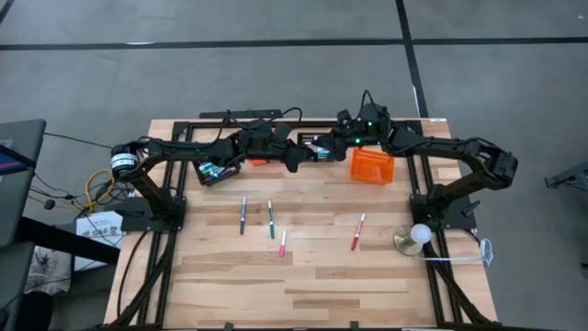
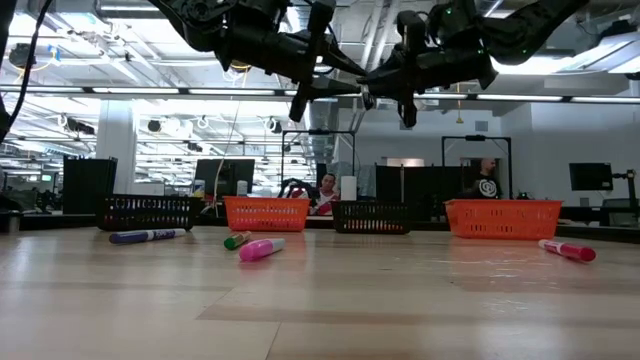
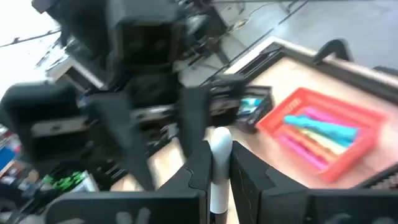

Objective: Pick & Place Markers
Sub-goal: Put the small black highlighter pen into the right black bin

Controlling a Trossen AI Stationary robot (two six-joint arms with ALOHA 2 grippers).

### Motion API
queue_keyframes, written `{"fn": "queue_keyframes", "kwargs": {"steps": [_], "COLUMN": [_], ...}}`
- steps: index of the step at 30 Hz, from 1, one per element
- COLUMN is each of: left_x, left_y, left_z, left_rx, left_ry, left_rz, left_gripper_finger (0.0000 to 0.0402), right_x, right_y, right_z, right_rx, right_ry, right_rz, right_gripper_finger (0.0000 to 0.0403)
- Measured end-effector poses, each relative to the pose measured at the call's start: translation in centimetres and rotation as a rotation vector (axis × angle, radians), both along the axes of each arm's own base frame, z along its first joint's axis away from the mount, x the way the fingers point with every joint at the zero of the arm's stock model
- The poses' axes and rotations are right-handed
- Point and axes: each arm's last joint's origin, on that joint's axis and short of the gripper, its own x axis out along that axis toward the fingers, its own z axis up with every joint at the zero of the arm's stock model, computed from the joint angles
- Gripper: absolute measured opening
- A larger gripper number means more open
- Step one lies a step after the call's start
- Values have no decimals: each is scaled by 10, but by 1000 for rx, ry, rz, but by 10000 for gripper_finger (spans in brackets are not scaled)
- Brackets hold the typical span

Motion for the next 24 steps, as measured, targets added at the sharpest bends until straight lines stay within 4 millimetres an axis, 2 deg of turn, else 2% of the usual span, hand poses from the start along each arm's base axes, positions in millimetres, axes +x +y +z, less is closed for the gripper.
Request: {"fn": "queue_keyframes", "kwargs": {"steps": [7, 14, 18, 24], "left_x": [-21, -46, -61, -86], "left_y": [2, -7, -10, -16], "left_z": [11, 24, 10, -18], "left_rx": [64, 99, 93, -49], "left_ry": [119, 224, 271, 317], "left_rz": [-12, 9, 88, 182], "left_gripper_finger": [167, 174, 172, 172], "right_x": [-13, -21, -16, 4], "right_y": [-19, -28, -25, -19], "right_z": [-1, -6, -2, 14], "right_rx": [12, 22, -46, -263], "right_ry": [5, 55, 159, 418], "right_rz": [-40, -47, -90, -142], "right_gripper_finger": [24, 24, 24, 24]}}
